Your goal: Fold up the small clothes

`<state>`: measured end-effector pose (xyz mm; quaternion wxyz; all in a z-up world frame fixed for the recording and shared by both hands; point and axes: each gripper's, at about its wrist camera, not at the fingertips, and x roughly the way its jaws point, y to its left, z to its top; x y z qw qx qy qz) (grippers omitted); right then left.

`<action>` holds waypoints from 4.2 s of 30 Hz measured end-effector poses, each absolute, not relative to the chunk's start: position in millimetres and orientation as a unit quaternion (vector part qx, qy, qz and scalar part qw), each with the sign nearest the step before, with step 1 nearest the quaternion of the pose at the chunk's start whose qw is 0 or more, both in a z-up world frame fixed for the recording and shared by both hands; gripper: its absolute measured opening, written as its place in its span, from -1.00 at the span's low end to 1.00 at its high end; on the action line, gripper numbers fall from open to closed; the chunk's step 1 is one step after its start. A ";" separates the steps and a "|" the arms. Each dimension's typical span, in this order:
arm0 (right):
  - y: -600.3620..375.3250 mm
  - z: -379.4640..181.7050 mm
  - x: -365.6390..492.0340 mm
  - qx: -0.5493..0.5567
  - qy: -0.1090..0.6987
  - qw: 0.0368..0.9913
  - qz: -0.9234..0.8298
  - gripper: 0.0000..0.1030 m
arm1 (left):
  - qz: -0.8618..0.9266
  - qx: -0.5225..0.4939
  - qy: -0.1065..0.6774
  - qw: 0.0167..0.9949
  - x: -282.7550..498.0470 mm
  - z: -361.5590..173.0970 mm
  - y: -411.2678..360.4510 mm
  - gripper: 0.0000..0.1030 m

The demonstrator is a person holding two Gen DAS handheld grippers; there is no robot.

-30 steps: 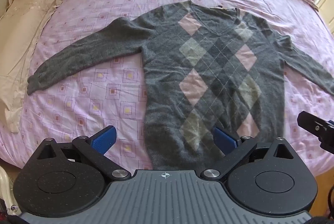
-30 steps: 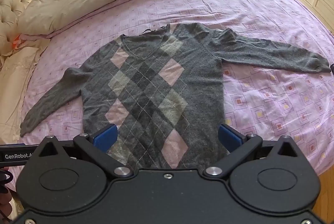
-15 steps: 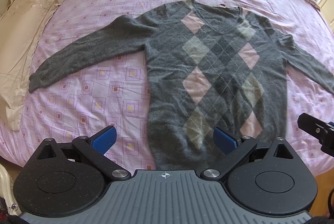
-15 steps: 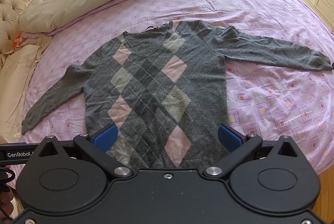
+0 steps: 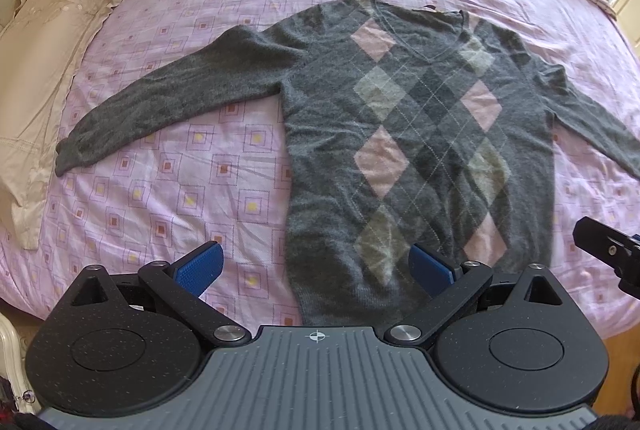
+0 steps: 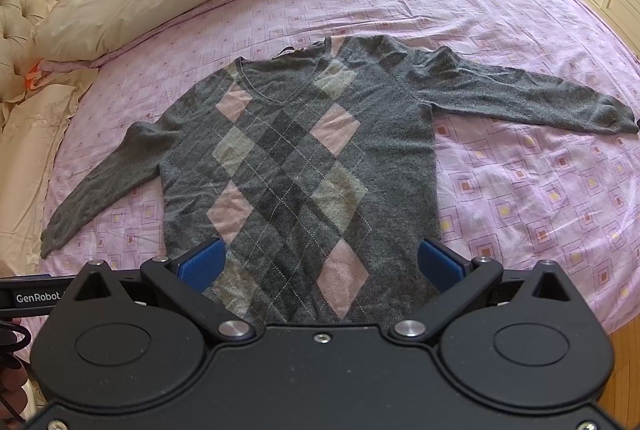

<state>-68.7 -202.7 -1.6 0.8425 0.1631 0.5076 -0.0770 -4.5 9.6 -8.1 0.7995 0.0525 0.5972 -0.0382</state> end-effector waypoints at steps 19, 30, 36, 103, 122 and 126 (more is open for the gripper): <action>-200.1 -12.6 -56.9 0.176 0.522 0.831 -0.077 0.98 | -0.036 0.062 0.602 0.795 8.5 -14.9 8.8 0.95; -220.9 -21.8 -40.0 0.179 0.536 0.822 -0.067 0.98 | -0.021 0.074 0.604 0.794 18.2 -22.8 -6.4 0.95; -255.2 -34.1 -36.1 0.198 0.521 0.828 -0.065 0.98 | -0.023 0.072 0.589 0.805 22.9 -23.0 -36.0 0.95; -236.8 -49.9 191.5 0.191 0.378 0.904 0.055 -0.77 | 0.001 0.068 0.587 0.807 83.6 -82.2 71.7 0.77; -178.8 -120.9 157.7 0.090 0.478 0.871 0.063 0.24 | 0.010 0.038 0.573 0.819 128.0 -105.5 111.6 0.77; -231.3 -124.0 127.7 0.105 0.492 0.864 -0.003 0.24 | -0.028 0.035 0.558 0.829 148.2 -103.1 78.9 0.77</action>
